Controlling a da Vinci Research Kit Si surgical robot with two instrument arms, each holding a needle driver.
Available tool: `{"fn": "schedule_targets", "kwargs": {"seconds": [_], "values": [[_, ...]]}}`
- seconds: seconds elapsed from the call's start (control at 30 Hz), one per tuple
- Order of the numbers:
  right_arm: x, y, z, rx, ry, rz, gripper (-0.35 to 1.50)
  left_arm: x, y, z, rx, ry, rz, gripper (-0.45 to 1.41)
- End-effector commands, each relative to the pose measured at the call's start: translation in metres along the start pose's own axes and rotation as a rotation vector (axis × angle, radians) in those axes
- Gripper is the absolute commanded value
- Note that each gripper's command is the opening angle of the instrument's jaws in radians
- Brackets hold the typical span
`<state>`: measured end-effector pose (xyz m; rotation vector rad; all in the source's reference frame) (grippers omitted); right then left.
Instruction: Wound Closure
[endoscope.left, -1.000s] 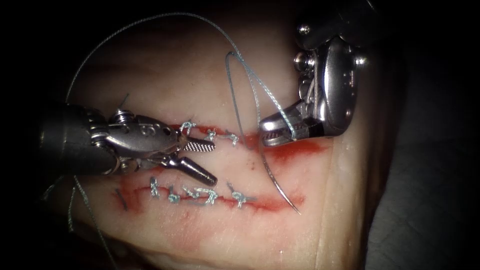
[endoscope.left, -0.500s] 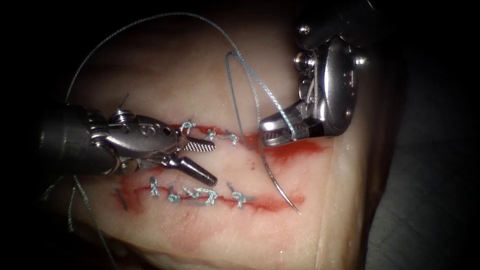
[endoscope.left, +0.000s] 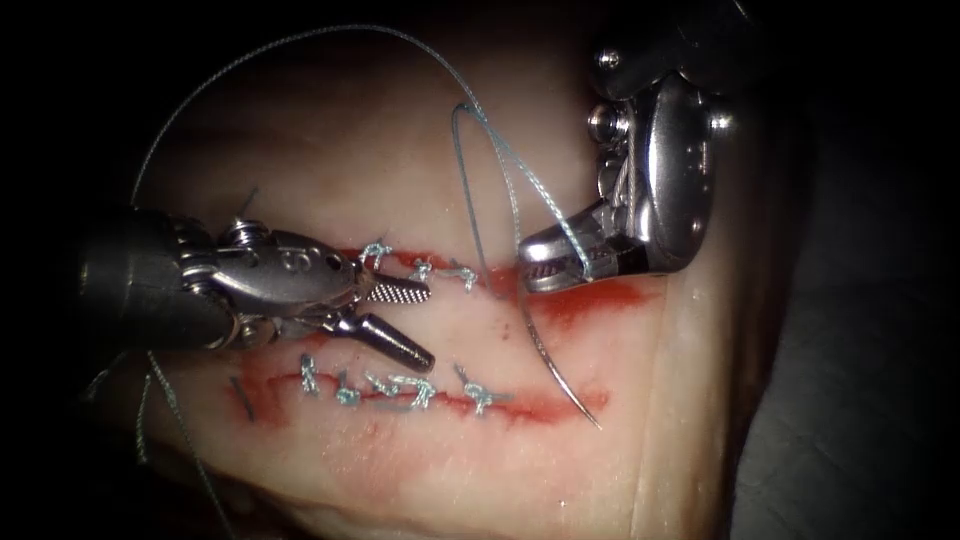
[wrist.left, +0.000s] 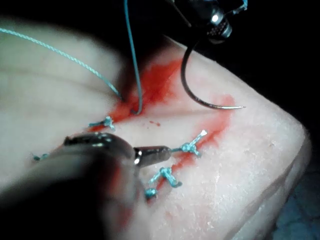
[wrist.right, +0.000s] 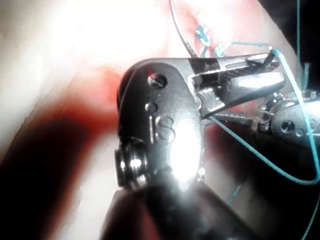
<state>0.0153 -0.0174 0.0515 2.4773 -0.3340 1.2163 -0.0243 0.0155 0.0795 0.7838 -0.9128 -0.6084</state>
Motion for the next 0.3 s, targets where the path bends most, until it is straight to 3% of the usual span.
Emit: {"fn": "schedule_targets", "kwargs": {"seconds": [0.03,0.3], "values": [[0.0009,-0.0004,0.0004,0.000,-0.002,-0.005,-0.35,-0.0001,0.0004,0.0006,0.000,0.000,0.001,0.42],[0.0009,-0.0004,0.0004,0.000,-0.002,-0.005,-0.35,-0.0001,0.0004,0.0006,0.000,0.000,0.001,0.42]]}}
